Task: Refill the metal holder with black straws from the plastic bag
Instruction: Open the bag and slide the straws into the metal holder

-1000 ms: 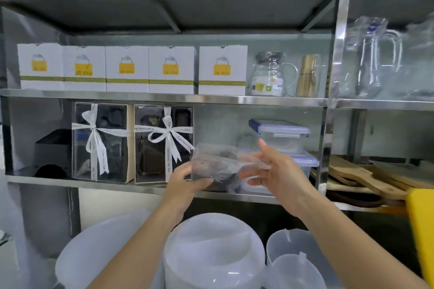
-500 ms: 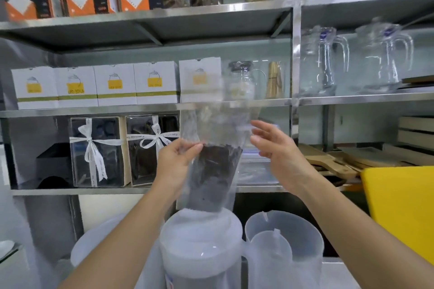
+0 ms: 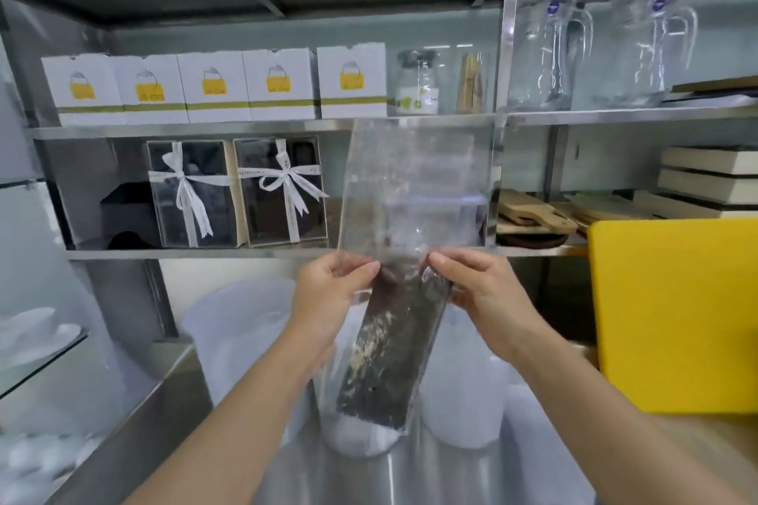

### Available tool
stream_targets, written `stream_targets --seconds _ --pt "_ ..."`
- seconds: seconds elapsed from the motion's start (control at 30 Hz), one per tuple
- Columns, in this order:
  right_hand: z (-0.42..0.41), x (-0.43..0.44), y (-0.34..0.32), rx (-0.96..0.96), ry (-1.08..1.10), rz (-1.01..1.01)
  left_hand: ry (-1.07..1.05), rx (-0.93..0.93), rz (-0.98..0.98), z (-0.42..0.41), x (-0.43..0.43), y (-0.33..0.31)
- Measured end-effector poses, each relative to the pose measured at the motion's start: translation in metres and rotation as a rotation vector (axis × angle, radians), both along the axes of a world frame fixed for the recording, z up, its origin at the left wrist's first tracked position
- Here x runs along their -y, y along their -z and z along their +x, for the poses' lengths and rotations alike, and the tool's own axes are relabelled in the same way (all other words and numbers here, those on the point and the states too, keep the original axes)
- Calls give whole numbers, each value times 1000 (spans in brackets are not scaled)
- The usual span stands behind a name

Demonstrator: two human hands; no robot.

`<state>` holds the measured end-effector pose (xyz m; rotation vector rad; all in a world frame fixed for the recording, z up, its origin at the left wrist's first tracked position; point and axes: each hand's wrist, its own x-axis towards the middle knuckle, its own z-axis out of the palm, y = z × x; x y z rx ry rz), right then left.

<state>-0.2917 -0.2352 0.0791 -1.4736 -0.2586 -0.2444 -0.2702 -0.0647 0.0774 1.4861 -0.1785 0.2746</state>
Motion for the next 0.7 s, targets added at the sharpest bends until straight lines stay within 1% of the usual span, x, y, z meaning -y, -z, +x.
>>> stream_targets --seconds 0.13,0.2,0.27,0.33,0.37,0.47,0.57,0.7 --pt "-28 -6 40 -96 69 -35 8 -134 -3 -32 -2 47" --pt "-42 -8 58 -145 91 -51 -48 -163 -15 -45 -1 70" --pt "-56 -12 73 -187 104 -45 -153 -136 -3 -59 0 89" --pt "-67 -15 87 -215 132 -39 -227 -94 91 -74 2 106" --pt "-73 -17 92 -226 154 -33 -227 -79 145 -82 3 114" --pt "-86 -21 104 -244 221 24 -112 -24 293 -107 13 128" --pt "-96 -22 109 -250 267 26 -54 39 416 -125 23 133" --pt "-110 -21 112 -269 229 59 95 -47 450 -134 29 135"
